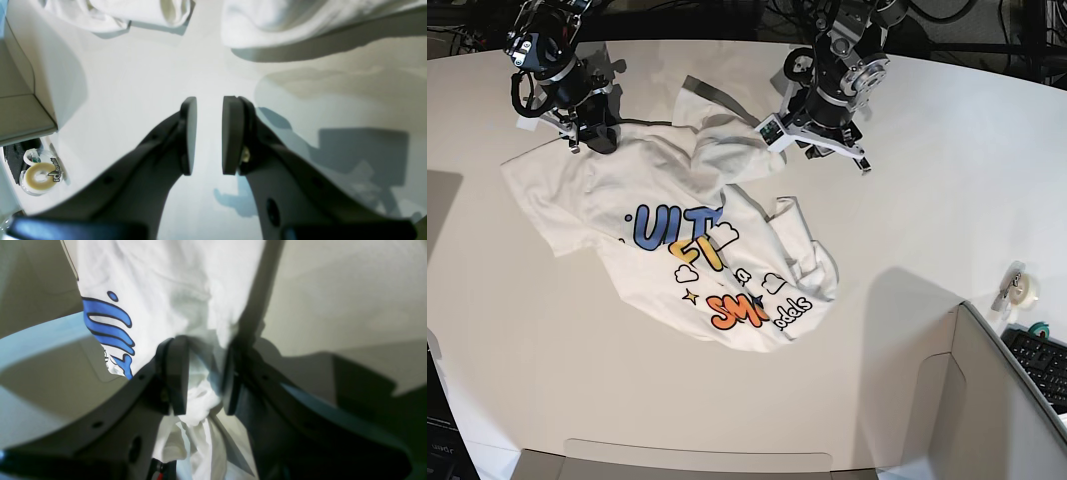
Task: Layout the t-shirt on the table in an organized manner, then fold the t-shirt properly
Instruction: 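Lower the right gripper onto the shirt edge beside the left gripper, then grasp shirt edges with both grippers and pull them apart to spread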
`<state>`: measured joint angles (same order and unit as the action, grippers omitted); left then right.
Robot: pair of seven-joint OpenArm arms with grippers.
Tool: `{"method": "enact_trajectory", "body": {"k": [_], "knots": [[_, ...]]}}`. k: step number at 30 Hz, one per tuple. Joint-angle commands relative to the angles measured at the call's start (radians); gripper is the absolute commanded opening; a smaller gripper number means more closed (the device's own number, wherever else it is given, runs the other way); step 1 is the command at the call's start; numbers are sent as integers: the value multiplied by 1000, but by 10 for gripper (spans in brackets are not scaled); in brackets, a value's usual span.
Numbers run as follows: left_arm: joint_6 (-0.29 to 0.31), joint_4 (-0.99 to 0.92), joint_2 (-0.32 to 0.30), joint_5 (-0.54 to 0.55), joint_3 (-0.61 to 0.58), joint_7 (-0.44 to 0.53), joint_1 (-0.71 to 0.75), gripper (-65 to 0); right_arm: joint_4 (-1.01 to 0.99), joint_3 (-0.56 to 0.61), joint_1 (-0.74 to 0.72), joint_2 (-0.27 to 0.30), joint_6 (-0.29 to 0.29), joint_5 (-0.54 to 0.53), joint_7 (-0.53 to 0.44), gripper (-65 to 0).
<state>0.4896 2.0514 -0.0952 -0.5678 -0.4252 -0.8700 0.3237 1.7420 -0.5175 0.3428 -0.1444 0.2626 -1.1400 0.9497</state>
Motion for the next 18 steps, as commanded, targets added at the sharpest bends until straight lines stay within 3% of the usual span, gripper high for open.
{"method": "enact_trajectory", "body": {"k": [1,3,10,14,18], "knots": [[-7,16,-1,-7,1,8,-4,-515,-63,9,-1,-13,-24,25,-48,-518],[-7,16,-18,-4,1,8,-4,-515,-61,10,-1,-13,-24,24,-48,-650],[-7,16,-27,-2,2,8,-4,-515,103,17,19,-13,-13,31,-44,-650],[-7,18,-25,-2,1,7,-4,-509,252,17,25,-13,76,94,-44,-650],[-7,22,-24,-1,-5,7,-2,-465,293,17,19,-13,83,148,-44,-650]]}}
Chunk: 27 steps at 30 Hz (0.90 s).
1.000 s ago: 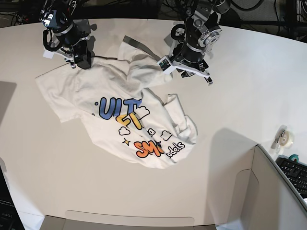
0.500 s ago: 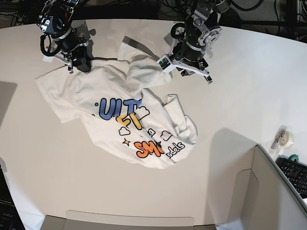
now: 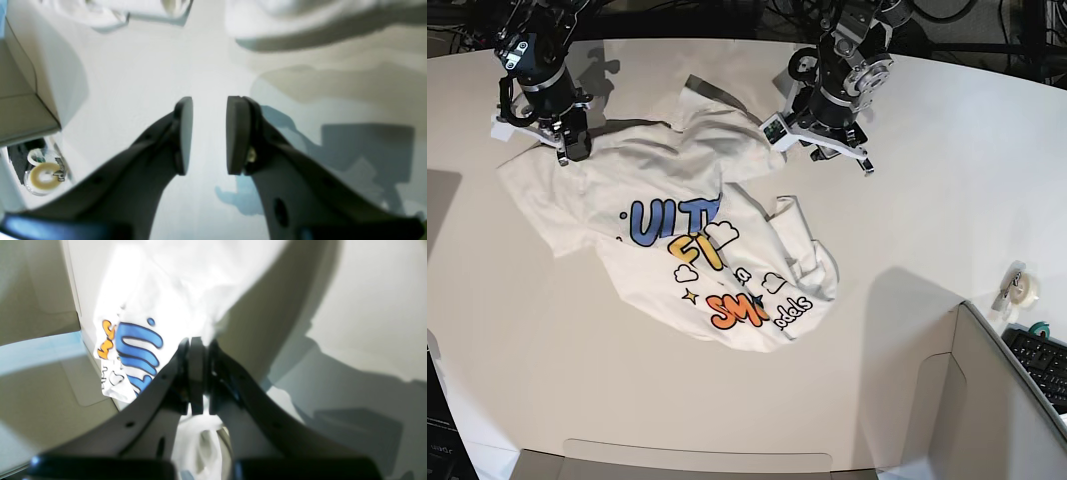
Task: Layout the t-shirt on the table in an organized manner, then fold the t-shirt properly
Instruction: 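Grasp shirt edges with both grippers and pull them apart to spread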
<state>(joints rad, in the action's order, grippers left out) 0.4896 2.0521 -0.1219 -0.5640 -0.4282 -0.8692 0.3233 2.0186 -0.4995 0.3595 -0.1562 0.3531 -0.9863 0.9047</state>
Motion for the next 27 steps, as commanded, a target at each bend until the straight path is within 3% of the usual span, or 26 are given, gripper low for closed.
{"method": "enact_trajectory", "body": {"k": [1,6,21,27], "knots": [[-7,22,5,-1,-2,6,4,-460,18,-1,-6,-1,-7,-4,1,-650],[-7,22,6,85,-4,6,12,-457,21,-11,-41,2,-6,0,1,-650],[-10,22,17,258,-2,23,87,-458,23,-80,-205,117,-12,31,-3,-650],[-12,20,75,376,2,69,89,-457,23,-80,-239,163,-187,31,-3,-650]]}}
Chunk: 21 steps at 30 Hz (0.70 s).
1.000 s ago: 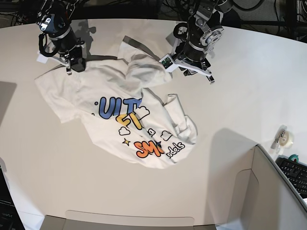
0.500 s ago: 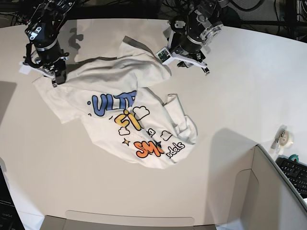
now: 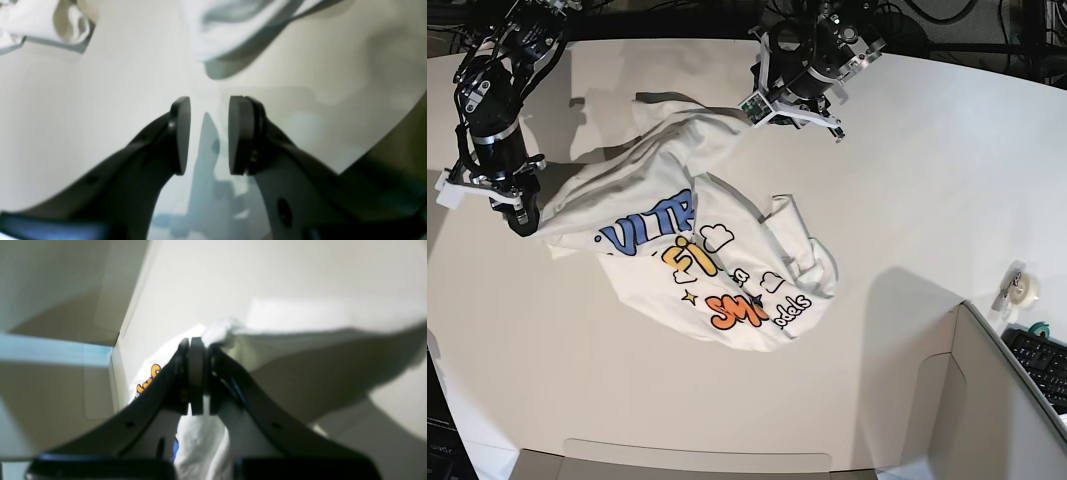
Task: Layout the t-shirt on the table in an organized manner, then fold the t-shirt properly
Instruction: 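Grasp shirt edges with both grippers and pull them apart to spread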
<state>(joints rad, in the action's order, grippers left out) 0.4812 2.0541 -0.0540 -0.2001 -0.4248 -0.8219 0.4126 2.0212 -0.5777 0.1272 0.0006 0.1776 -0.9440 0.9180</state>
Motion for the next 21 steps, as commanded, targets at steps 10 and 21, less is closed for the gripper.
{"method": "enact_trajectory", "body": {"k": [10,21], "knots": [[-8,-8,62,20,-42,89,-50,-434,20,2,33,11,-23,-11,-17,-650],[-372,-86,-106,20,-326,102,-96,-375,19,2,55,23,-23,-10,-17,-650]]}}
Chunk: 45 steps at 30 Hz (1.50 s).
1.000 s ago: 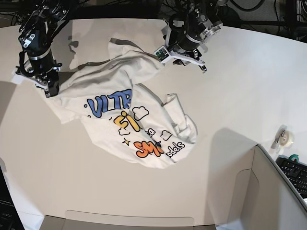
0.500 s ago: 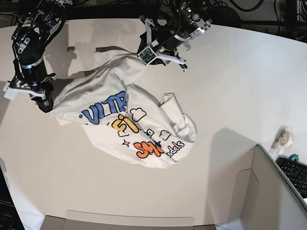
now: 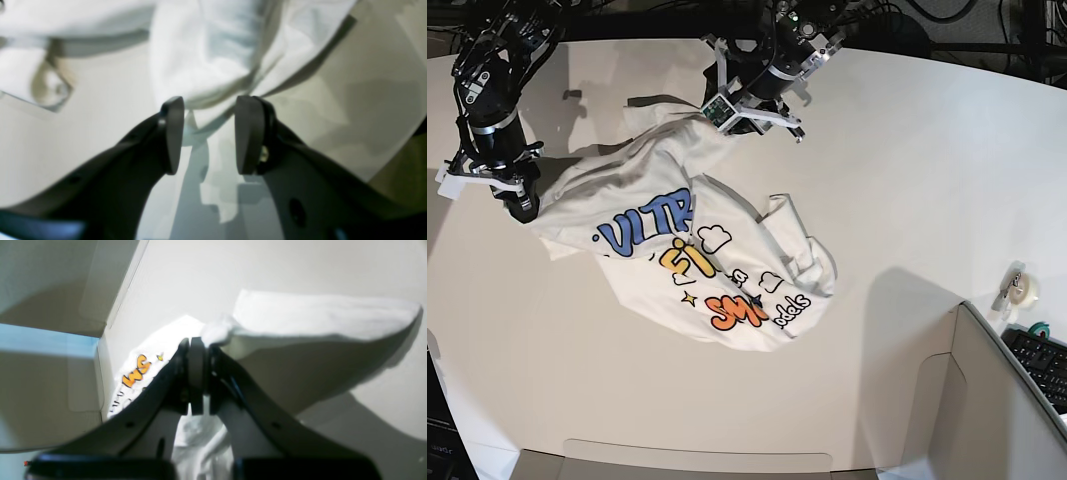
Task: Layout the t-shirt on the table in an organized manner, then fold the t-shirt properly
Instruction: 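Grasp shirt edges with both grippers and pull them apart to spread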
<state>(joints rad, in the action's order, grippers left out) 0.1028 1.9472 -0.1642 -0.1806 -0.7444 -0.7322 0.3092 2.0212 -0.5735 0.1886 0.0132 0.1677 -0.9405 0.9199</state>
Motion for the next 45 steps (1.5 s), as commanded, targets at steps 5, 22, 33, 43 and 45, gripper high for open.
{"method": "enact_trajectory", "body": {"k": [5,22,33,43,45], "knots": [[-124,25,-44,0,-112,3,6,-315,19,-3,7,12,-13,-13,-18,-650],[-435,25,-38,0,-332,0,-61,-342,17,-1,41,3,-15,-13,-18,-650],[-463,22,-41,5,-373,-16,-135,-341,17,-1,48,-19,-15,34,-18,-650],[-458,-174,-36,5,-327,-11,-218,-342,19,-42,28,41,-15,38,-18,-650],[-456,-174,-28,5,-327,-11,-226,-342,17,-52,30,41,-15,38,-18,-650]]}}
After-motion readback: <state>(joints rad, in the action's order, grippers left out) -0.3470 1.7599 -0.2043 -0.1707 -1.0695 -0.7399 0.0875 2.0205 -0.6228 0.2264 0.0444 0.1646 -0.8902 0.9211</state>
